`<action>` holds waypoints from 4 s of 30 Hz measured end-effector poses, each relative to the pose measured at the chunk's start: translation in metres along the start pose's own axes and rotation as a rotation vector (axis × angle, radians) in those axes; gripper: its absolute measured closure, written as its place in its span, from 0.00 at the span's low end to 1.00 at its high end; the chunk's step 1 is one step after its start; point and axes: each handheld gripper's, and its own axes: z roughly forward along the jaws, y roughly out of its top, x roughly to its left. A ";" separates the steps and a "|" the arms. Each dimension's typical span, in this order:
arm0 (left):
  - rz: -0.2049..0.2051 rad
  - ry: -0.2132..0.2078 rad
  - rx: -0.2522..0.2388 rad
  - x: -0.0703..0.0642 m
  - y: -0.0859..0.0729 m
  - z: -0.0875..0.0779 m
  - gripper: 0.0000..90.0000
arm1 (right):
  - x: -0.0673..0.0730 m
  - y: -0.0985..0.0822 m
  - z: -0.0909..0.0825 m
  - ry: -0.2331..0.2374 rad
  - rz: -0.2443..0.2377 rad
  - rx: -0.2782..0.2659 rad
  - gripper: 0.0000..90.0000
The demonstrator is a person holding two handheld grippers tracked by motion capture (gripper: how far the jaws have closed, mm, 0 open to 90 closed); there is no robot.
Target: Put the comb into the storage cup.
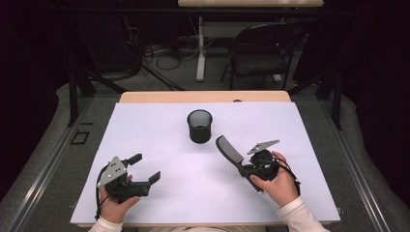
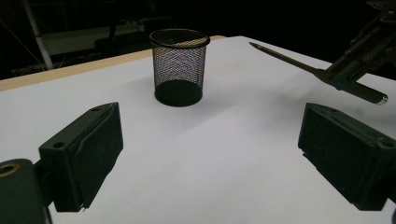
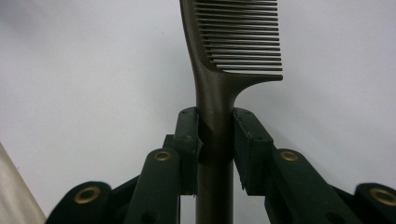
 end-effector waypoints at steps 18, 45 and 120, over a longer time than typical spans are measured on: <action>0.000 -0.001 0.000 0.000 0.000 0.000 0.08 | 0.019 0.023 0.009 0.014 -0.074 -0.178 0.81; -0.025 0.018 0.016 0.003 -0.001 0.002 0.10 | 0.043 0.057 0.039 -0.042 -0.182 -0.356 0.81; -0.213 -0.098 0.030 -0.008 0.088 0.072 0.34 | 0.060 0.033 0.040 -0.172 -0.230 -0.551 0.80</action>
